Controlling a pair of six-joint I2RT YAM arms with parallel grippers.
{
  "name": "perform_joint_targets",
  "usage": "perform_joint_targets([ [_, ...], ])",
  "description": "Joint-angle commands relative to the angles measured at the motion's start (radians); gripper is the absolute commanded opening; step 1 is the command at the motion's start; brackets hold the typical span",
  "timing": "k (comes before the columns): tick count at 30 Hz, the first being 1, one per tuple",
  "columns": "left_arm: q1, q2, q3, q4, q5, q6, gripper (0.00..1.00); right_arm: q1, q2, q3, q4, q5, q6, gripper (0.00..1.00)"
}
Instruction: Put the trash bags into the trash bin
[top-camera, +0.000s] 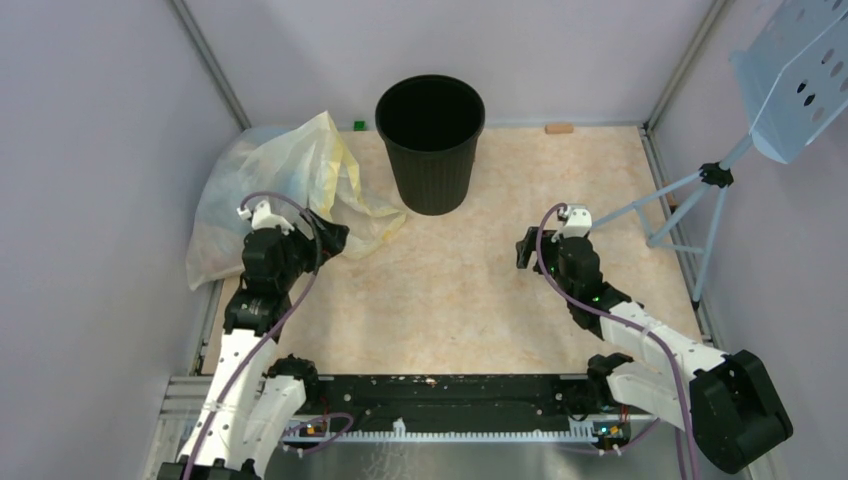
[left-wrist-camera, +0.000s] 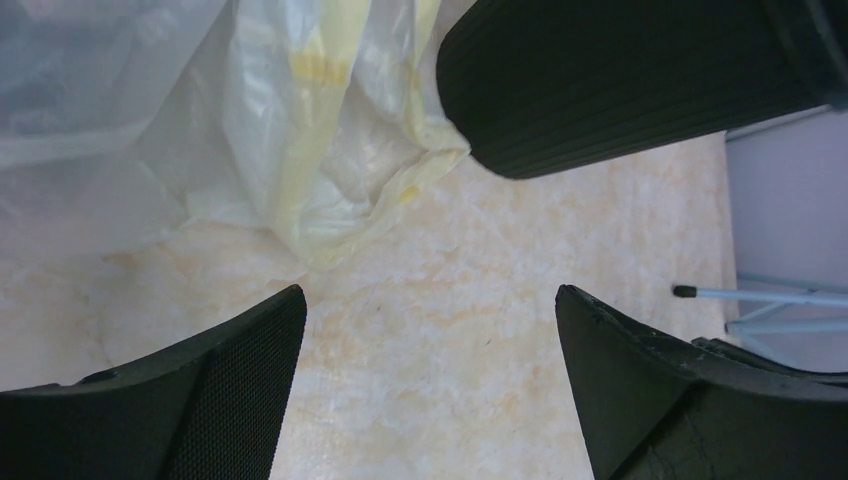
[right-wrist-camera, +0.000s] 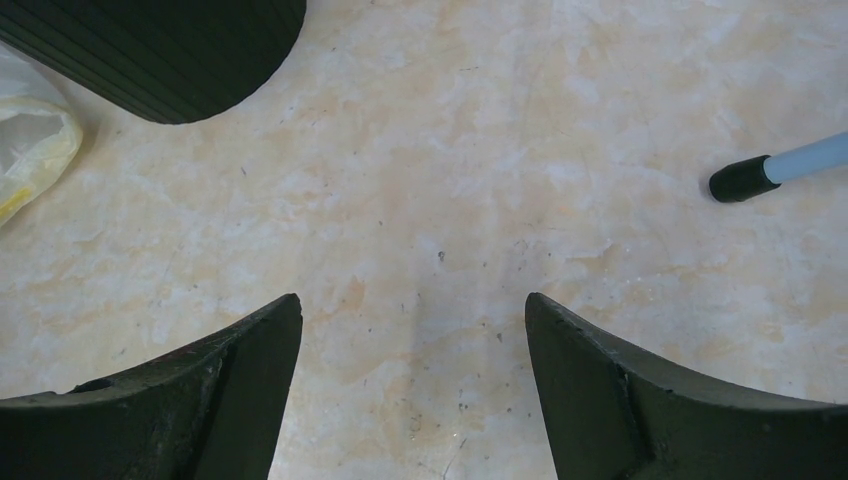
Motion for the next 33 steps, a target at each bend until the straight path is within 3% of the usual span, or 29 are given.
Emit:
perform_joint_targets([
  [1,0.001,0.036,0.129,-0.033,-0.026,-0.003,0.99,0.002,-0.021,-0.006,0.025,0.017,0.012,0.81],
  [9,0.001,0.16,0.317,-0.092,-0.042,0.031,0.99,0.002,-0.015,-0.005,0.025,0.02,0.012,0.81],
  [17,-0.022,0.35,0.468,0.001,0.04,-0.039,0.99,0.002,-0.008,0.001,0.02,0.03,0.014,0.81],
  [25,-0.201,0.581,0.68,0.043,-0.218,-0.079,0.99,0.002,0.014,0.011,0.012,0.038,0.018,0.81],
  [33,-0.254,0.835,0.875,0.091,-0.282,-0.072,0.99,0.002,0.03,0.014,0.016,0.041,0.019,0.81],
])
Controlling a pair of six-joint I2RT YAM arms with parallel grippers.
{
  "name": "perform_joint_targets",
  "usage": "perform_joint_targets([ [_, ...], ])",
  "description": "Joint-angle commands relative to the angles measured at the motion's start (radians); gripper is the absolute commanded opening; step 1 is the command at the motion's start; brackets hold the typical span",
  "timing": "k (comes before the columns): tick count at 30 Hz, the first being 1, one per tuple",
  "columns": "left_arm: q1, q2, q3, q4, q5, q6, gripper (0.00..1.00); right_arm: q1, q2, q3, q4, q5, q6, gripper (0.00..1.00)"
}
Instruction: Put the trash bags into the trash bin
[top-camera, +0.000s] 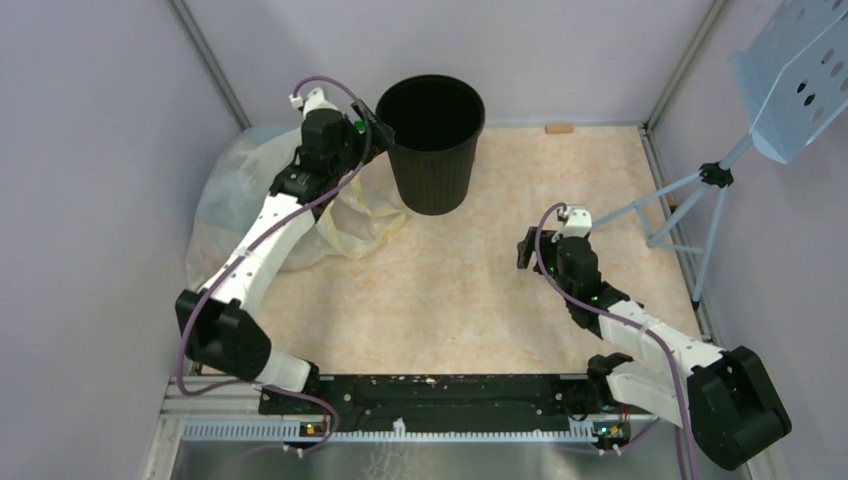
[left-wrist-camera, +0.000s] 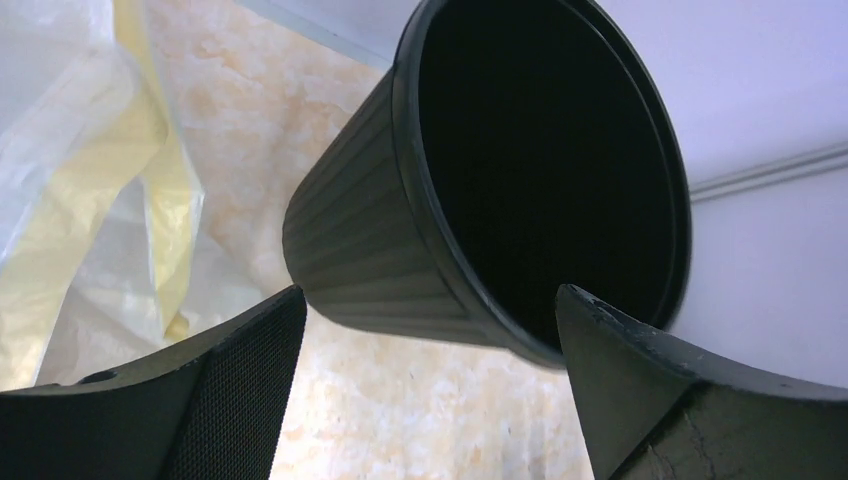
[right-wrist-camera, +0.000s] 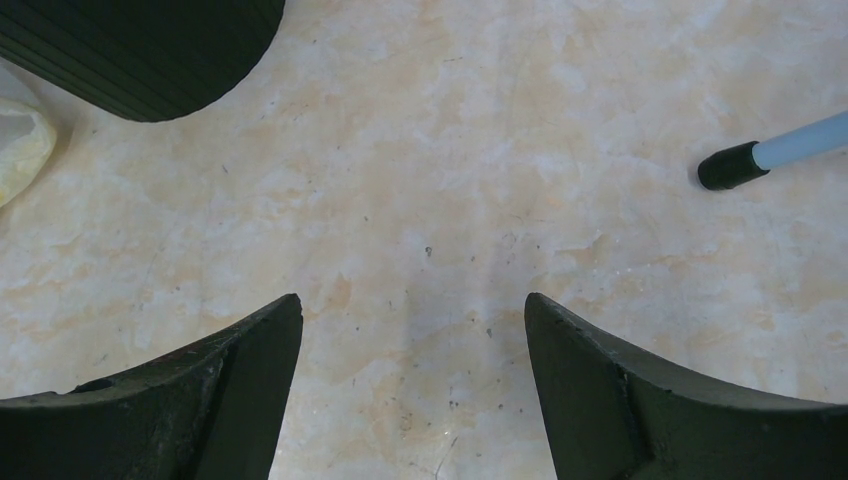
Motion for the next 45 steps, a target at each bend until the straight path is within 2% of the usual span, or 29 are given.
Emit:
perform_joint_targets([
  [1,-0.01,0.115,0.12,0.056,-0.07,0.005,0.99,0.001,0.018,0.016,0.017,0.017,0.011,0.81],
  [8,-0.056,0.334,0.372,-0.058,-0.174,0.063,0.98,0.002,0.025,0.022,0.011,0.031,0.011,0.81],
  [10,-0.071,0.375,0.415,-0.094,-0.22,0.092,0.93,0.002,0.026,0.022,0.011,0.034,0.011,0.81],
  [13,-0.089,0.398,0.427,-0.104,-0.267,0.128,0.77,0.002,0.03,0.022,0.016,0.034,0.009,0.81],
  [20,-0.131,0.351,0.381,-0.074,-0.292,0.233,0.27,0.001,0.046,0.032,0.012,0.034,0.009,0.8],
  [25,-0.172,0.302,0.378,-0.135,-0.295,0.261,0.1,0.002,0.029,0.031,-0.002,0.047,0.01,0.8],
  [30,-0.198,0.246,0.342,-0.209,-0.236,0.253,0.01,0.002,-0.027,0.016,-0.017,0.082,0.009,0.8],
  [38,-0.215,0.154,0.277,-0.257,-0.039,0.207,0.0,0.002,-0.1,-0.005,-0.056,0.178,0.036,0.8],
  [41,-0.226,0.145,0.232,-0.208,0.065,0.155,0.0,0.002,-0.117,-0.011,-0.059,0.197,0.043,0.79],
  [45,-0.239,0.142,0.166,-0.089,0.101,0.09,0.0,0.002,-0.13,-0.018,-0.066,0.223,0.053,0.79],
])
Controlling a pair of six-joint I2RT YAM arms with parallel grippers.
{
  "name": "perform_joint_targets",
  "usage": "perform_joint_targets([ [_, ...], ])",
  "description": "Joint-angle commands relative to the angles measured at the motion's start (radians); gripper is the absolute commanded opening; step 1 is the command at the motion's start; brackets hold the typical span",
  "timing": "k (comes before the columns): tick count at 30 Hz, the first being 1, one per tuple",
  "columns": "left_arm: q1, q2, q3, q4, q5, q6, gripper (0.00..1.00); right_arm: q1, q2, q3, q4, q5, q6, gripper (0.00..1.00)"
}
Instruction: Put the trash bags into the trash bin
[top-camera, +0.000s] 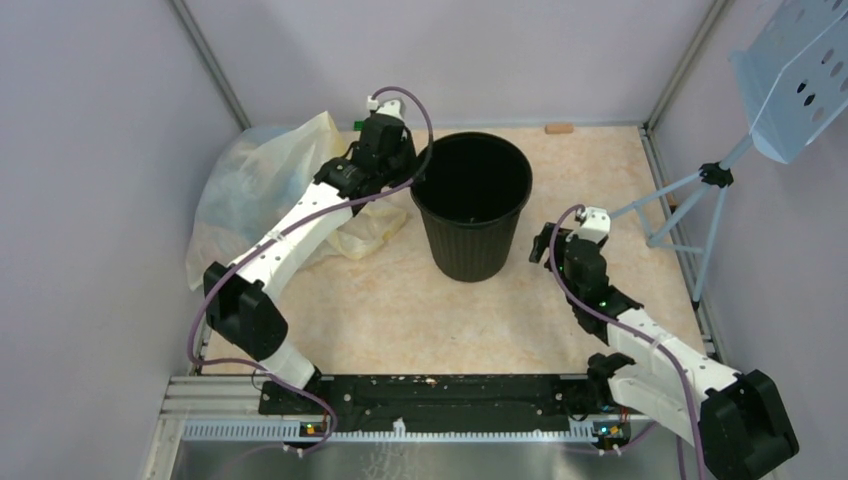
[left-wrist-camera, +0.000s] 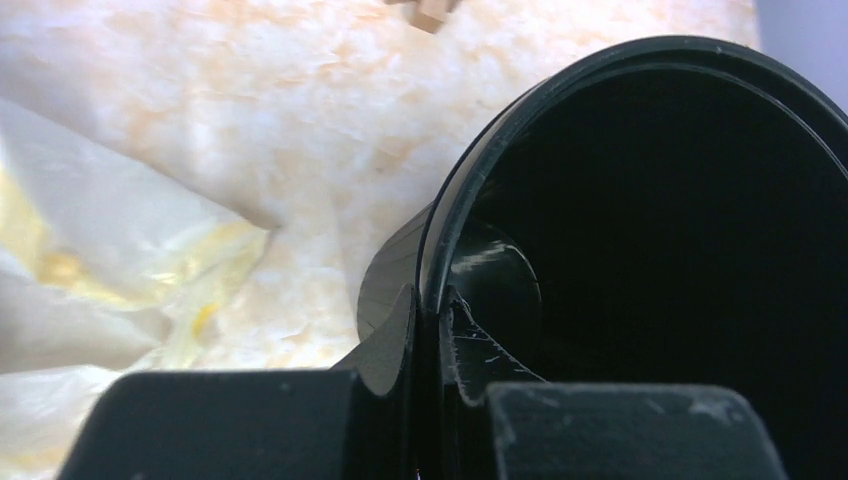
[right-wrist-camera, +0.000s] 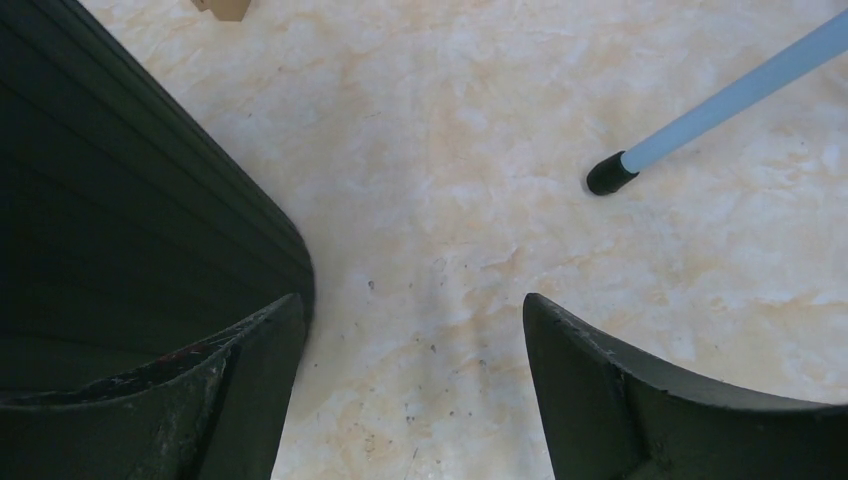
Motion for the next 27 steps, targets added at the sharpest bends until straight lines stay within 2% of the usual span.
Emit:
perform_joint_targets([
  [1,-0.023,-0.048,-0.061,0.223,0.144,-0.126,0.0,0.002,-0.028,-0.019,0.001,0.061,0.022,0.79],
  [4,-0.028,-0.036,-0.096,0.326,0.15,-0.18,0.0,0.002,-0.033,-0.019,-0.008,0.082,0.029,0.79],
  [8,-0.041,0.03,-0.05,0.37,0.16,-0.204,0.01,0.002,-0.044,-0.023,-0.015,0.107,0.039,0.8],
  [9,-0.044,0.049,-0.032,0.37,0.167,-0.202,0.06,0.002,-0.047,-0.026,-0.016,0.11,0.04,0.8],
  [11,-0.049,0.076,0.009,0.354,0.183,-0.194,0.34,0.002,-0.053,-0.028,-0.018,0.113,0.041,0.8],
  [12,-0.05,0.083,0.024,0.339,0.182,-0.183,0.43,0.002,-0.055,-0.029,-0.02,0.112,0.041,0.8],
  [17,-0.053,0.033,0.035,0.252,0.095,-0.109,0.75,0.002,-0.068,-0.03,-0.022,0.102,0.035,0.8],
  [23,-0.053,-0.143,-0.026,0.147,-0.062,0.007,0.94,0.001,-0.087,-0.04,-0.014,0.063,0.026,0.8],
  [27,-0.054,-0.317,-0.156,0.125,-0.198,0.097,0.97,0.002,-0.109,-0.063,0.027,-0.041,0.006,0.8],
])
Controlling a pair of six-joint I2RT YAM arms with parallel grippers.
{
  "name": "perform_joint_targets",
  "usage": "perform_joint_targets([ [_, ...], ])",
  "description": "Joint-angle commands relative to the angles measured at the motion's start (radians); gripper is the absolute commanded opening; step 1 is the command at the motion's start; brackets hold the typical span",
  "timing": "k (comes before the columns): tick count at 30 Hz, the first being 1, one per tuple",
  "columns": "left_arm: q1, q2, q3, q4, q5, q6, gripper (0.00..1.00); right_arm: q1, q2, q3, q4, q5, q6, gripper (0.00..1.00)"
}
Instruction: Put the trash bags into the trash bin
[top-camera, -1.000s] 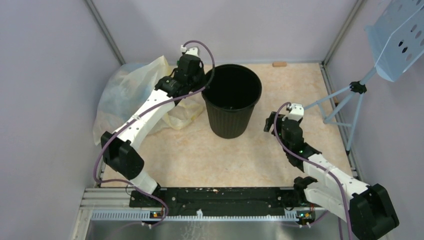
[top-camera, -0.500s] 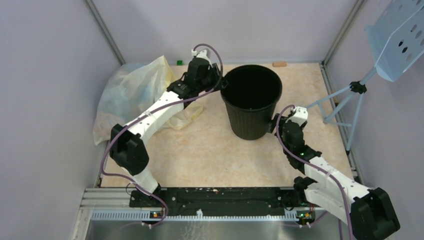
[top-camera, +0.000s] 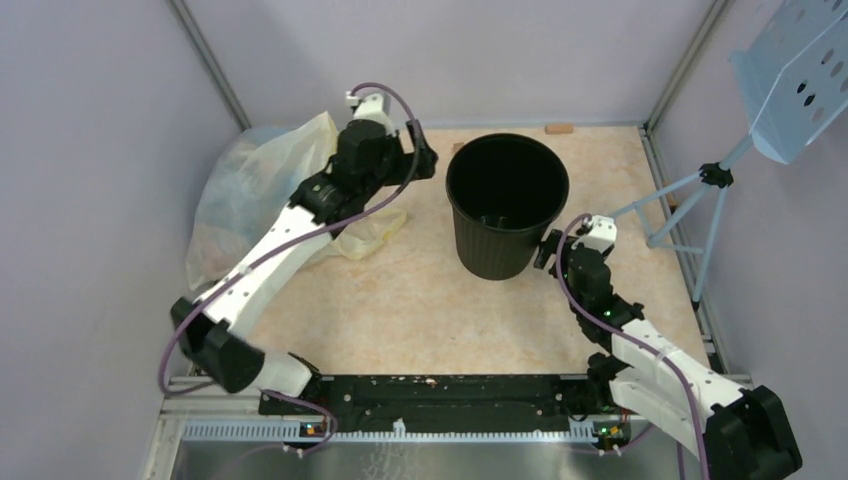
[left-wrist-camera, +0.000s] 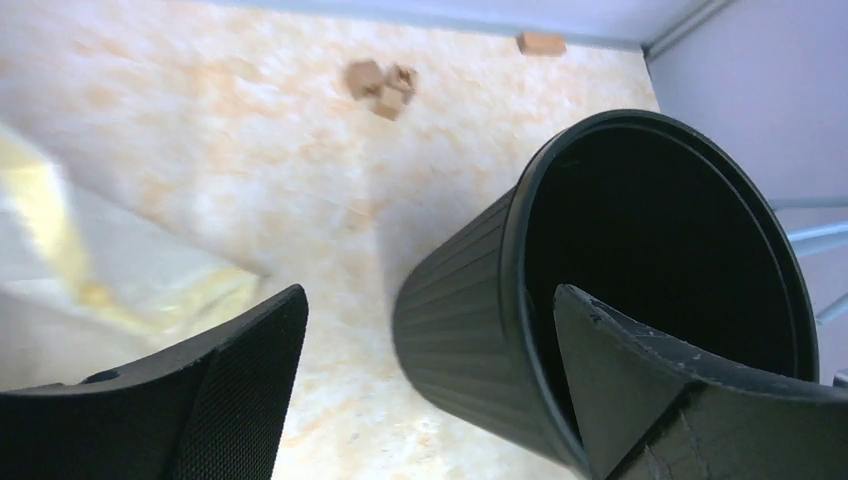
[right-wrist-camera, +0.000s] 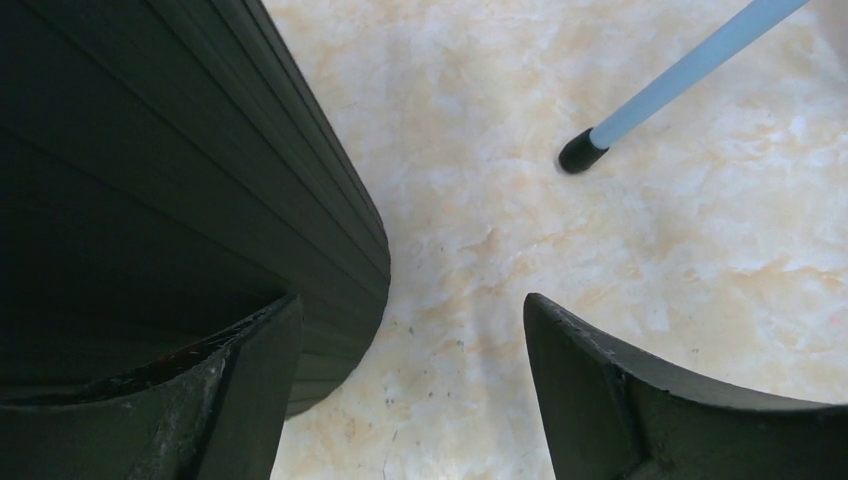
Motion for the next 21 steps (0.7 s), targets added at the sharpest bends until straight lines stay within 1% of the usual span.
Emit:
perform_joint_targets([
  [1,0.002,-0.243,-0.136,-0.015,-0.224,0.126,0.99,0.001,-0.037,-0.027,0.069,-0.121,-0.021,0.8],
  [3,0.004,-0.325,-0.242,-0.007,-0.343,0.154,0.98,0.002,-0.052,-0.036,0.077,-0.153,-0.023,0.8],
  [4,0.005,-0.354,-0.264,-0.016,-0.376,0.168,0.98,0.002,-0.061,-0.042,0.082,-0.166,-0.023,0.8],
  [6,0.004,-0.394,-0.323,-0.045,-0.488,0.176,0.96,0.001,-0.081,-0.058,0.092,-0.195,-0.022,0.8],
  [9,0.004,-0.427,-0.399,-0.035,-0.576,0.181,0.96,0.002,-0.112,-0.059,0.042,-0.199,0.015,0.81],
  [12,0.007,-0.441,-0.464,0.006,-0.586,0.186,0.99,0.002,-0.147,-0.061,-0.057,-0.218,0.091,0.81],
  [15,0.012,-0.434,-0.508,0.044,-0.544,0.207,0.99,0.003,-0.229,-0.085,-0.123,-0.295,0.144,0.81],
  [17,0.018,-0.42,-0.532,0.068,-0.553,0.201,0.99,0.003,-0.303,-0.075,-0.2,-0.303,0.144,0.81],
  [19,0.037,-0.393,-0.55,0.093,-0.547,0.203,0.99,0.003,-0.366,-0.067,-0.258,-0.323,0.113,0.83],
  [21,0.067,-0.361,-0.551,0.096,-0.527,0.19,0.99,0.003,-0.393,-0.074,-0.246,-0.421,0.065,0.85],
])
